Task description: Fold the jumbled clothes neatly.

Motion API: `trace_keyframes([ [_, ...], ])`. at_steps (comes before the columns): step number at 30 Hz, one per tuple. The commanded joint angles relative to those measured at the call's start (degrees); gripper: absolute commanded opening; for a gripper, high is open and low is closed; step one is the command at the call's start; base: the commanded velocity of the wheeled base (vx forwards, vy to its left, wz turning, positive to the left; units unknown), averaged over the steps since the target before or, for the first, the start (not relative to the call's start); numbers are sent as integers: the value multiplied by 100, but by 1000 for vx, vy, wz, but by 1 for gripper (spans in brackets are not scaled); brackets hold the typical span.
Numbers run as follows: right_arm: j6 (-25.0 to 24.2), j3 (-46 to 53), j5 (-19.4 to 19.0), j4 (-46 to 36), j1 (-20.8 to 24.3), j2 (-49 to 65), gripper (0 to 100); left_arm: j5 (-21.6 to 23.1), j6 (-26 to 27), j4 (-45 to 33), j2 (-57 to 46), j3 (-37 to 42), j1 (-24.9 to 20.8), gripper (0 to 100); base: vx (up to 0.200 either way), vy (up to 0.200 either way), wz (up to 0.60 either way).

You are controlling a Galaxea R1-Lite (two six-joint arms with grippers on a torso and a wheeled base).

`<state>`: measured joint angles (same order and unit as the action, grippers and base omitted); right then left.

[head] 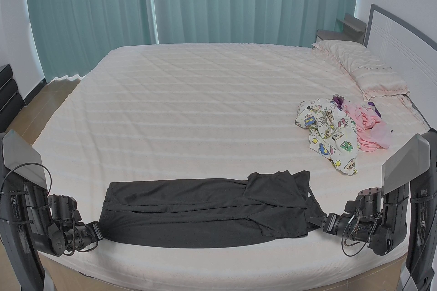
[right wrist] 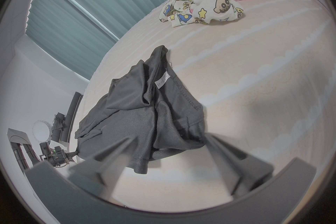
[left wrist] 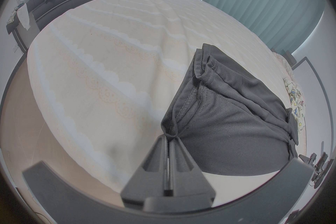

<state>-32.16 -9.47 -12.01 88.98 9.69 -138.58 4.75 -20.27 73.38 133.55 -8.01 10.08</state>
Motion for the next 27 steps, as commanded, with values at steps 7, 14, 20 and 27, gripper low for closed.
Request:
trace_keyframes([
  [7,333,350,-3,67,-11,15,0,-1,6,1,22,1,11,0,0,0,0],
  [14,570,508,-3,67,-108,51,0,-1,15,-43,13,10,47,0,0,0,0],
  [20,702,508,-3,67,-169,-11,0,-1,67,-51,22,89,47,0,0,0,0],
  [27,808,517,-3,76,-187,-46,100,-1,164,-34,31,151,55,100,0,0,0],
])
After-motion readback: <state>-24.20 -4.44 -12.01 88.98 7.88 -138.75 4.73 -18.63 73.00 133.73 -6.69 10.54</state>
